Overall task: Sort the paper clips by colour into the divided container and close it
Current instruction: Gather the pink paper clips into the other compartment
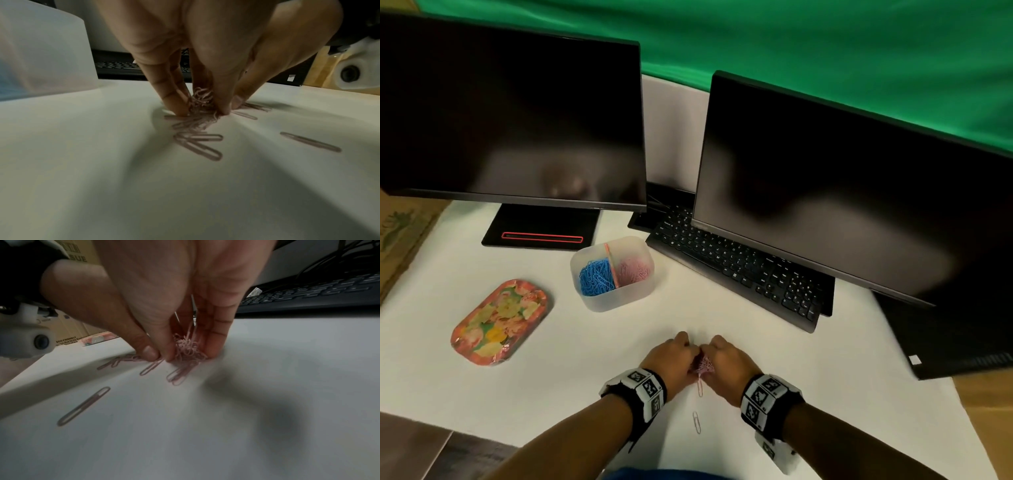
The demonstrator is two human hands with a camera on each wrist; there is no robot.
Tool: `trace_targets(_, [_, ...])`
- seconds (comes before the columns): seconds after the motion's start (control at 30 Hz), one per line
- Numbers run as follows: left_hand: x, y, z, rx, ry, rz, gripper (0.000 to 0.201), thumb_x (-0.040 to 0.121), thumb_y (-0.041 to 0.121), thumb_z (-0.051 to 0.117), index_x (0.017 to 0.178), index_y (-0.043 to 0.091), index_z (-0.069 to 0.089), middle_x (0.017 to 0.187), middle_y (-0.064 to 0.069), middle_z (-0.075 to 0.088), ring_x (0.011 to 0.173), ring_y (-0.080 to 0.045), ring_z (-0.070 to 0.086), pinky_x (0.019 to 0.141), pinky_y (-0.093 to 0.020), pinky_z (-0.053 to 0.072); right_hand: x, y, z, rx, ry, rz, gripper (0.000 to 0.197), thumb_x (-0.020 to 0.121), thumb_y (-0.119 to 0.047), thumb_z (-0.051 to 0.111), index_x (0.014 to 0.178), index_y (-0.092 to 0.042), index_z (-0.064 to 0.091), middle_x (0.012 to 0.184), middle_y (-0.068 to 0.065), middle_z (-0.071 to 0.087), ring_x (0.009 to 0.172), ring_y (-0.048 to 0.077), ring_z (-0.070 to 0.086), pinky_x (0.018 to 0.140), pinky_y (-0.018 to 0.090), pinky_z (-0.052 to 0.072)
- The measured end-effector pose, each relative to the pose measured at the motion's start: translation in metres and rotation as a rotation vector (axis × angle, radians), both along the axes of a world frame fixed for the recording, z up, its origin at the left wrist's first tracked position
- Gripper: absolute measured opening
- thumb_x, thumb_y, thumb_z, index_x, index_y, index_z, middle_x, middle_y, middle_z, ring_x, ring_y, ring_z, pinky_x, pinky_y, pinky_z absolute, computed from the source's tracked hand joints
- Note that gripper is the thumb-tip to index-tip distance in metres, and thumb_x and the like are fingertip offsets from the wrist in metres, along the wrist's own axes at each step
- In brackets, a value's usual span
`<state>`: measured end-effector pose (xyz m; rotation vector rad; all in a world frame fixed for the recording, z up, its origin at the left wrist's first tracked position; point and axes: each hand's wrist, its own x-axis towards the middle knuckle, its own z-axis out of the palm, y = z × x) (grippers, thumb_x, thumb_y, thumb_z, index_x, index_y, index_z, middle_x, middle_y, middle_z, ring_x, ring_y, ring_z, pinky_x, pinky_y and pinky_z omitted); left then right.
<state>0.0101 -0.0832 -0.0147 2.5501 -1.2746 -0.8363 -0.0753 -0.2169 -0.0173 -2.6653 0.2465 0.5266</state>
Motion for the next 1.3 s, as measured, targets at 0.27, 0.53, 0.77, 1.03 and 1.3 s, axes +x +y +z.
trace_targets(0.27, [0.01,-0.002,0.003,0.017,-0.027,0.023,0.019,0.091,0.023,0.051,0.099,0.017,0.067,0.101,-0.008,0.059,0.092,-0.029,0.06,0.072,-0.031,0.043,0.004,-0.005,-0.001,0.008,-0.018,-0.047,0.021,0.091,-0.023,0.048,0.101,-0.015,0.064,0.101,0.007,0.059,0.092,0.026,0.059,0.074,0.029,0.044])
trace_targets(0.53, [0.016,0.004,0.012,-0.024,0.03,0.105,0.02,0.088,0.018,0.048,0.082,0.016,0.067,0.083,-0.005,0.063,0.074,-0.022,0.056,0.062,-0.026,0.036,0.0,-0.009,0.006,-0.005,-0.063,-0.03,0.022,0.093,-0.026,0.047,0.098,-0.017,0.066,0.099,0.005,0.063,0.092,0.024,0.059,0.072,0.028,0.041])
trace_targets(0.77, [0.031,0.007,0.031,-0.176,0.03,0.237,0.015,0.086,0.025,0.061,0.087,0.015,0.072,0.089,-0.006,0.072,0.08,-0.023,0.064,0.072,-0.026,0.051,-0.001,-0.01,0.011,0.041,-0.092,-0.09,0.022,0.093,-0.029,0.051,0.1,-0.018,0.068,0.099,0.002,0.068,0.093,0.022,0.061,0.072,0.025,0.042])
trace_targets(1.03, [0.102,0.01,0.078,-0.338,-0.078,0.482,0.025,0.085,0.03,0.069,0.108,0.02,0.072,0.105,-0.005,0.072,0.091,-0.02,0.066,0.092,-0.027,0.048,0.009,-0.016,0.022,0.179,-0.137,-0.238,0.018,0.088,-0.024,0.056,0.081,-0.015,0.069,0.073,-0.002,0.064,0.072,0.017,0.058,0.068,0.029,0.049])
trace_targets(1.3, [0.165,0.009,0.08,-0.142,-0.084,0.632,0.028,0.076,0.024,0.07,0.104,0.019,0.073,0.112,-0.004,0.067,0.099,-0.026,0.065,0.086,-0.027,0.052,0.053,-0.011,0.065,0.293,-0.265,-0.36,0.016,0.084,-0.03,0.068,0.091,-0.018,0.074,0.077,-0.003,0.073,0.084,0.015,0.064,0.081,0.027,0.053])
